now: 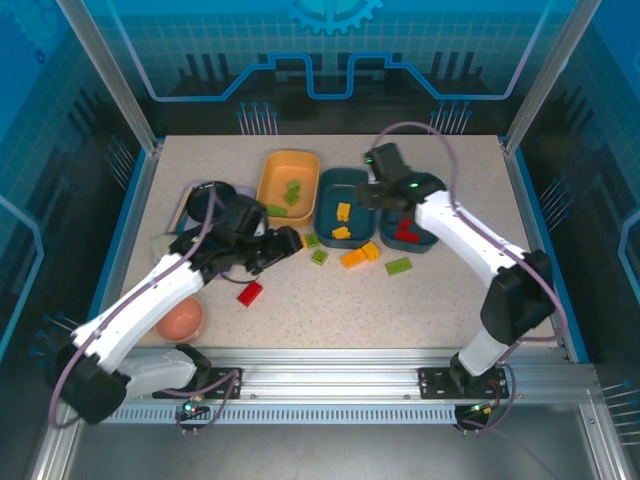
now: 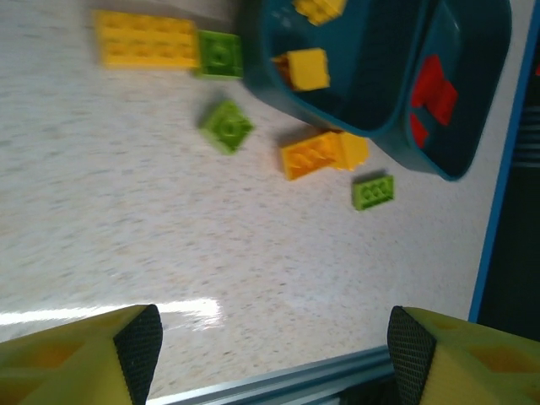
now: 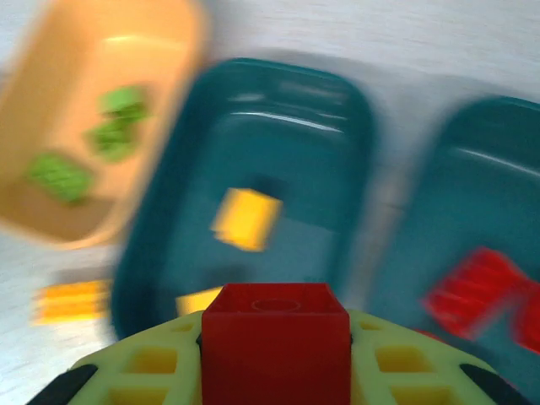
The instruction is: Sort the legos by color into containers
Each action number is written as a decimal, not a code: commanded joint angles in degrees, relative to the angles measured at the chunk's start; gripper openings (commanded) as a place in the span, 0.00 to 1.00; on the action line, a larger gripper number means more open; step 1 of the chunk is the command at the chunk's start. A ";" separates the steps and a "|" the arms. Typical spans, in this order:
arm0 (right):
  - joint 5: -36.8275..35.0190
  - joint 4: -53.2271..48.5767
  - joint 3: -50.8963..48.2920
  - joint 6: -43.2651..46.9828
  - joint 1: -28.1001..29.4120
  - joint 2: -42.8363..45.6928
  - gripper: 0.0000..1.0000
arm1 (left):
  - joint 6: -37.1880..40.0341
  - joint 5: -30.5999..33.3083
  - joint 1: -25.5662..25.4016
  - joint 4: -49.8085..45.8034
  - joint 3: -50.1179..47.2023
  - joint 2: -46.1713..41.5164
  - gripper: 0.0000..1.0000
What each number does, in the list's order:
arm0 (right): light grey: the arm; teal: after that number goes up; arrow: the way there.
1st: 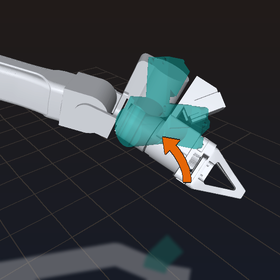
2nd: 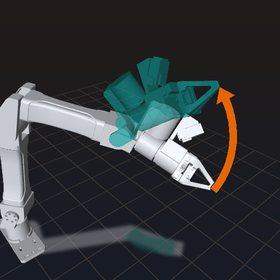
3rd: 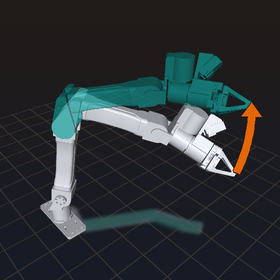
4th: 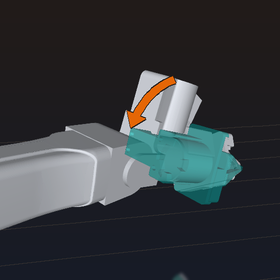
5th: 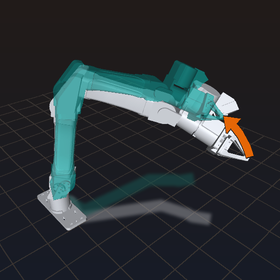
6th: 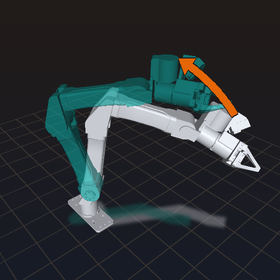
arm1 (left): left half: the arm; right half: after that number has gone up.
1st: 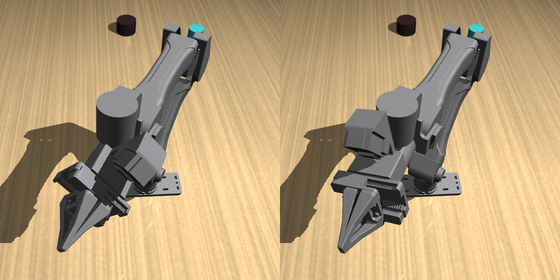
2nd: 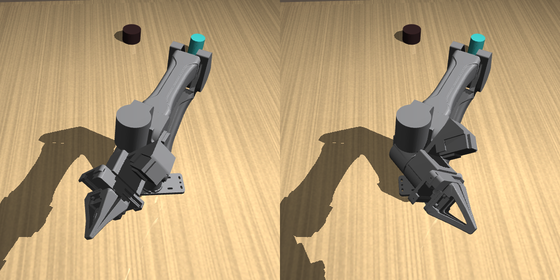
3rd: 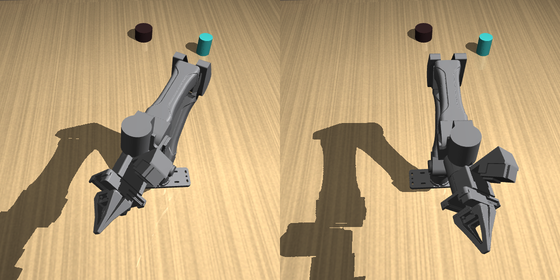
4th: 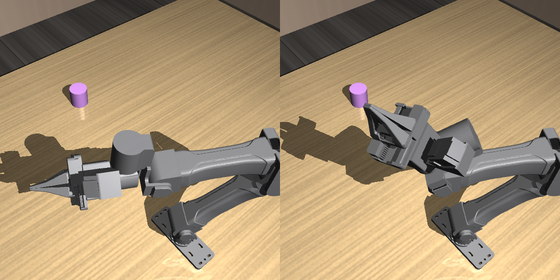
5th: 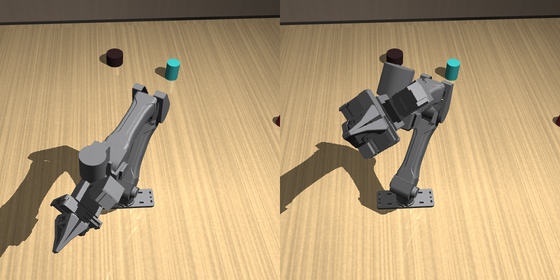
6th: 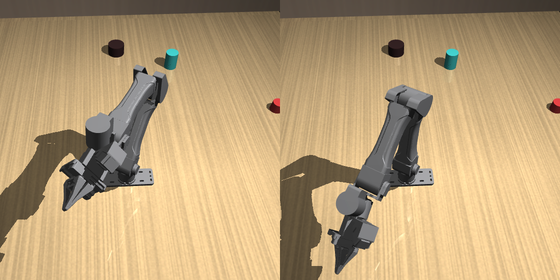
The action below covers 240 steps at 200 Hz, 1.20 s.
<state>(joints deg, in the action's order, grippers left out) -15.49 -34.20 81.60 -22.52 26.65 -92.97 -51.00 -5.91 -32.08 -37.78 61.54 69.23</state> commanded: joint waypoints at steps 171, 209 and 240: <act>8.50 -5.79 16.29 -7.72 -16.32 -27.39 0.28 | 3.08 -2.18 -5.24 6.37 11.85 15.63 0.74; 11.17 -6.49 18.85 -9.90 -17.56 -30.40 0.41 | 2.91 -0.73 -5.21 4.99 10.27 13.40 0.75; 10.07 -7.02 17.65 -9.87 -17.68 -25.71 0.57 | 4.37 0.10 -4.95 2.50 9.97 12.43 0.75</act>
<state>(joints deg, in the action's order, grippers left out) -6.35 -39.97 98.48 -31.31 9.87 -122.69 -48.88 -7.42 -37.04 -32.10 72.25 83.44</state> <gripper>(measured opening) 0.528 0.744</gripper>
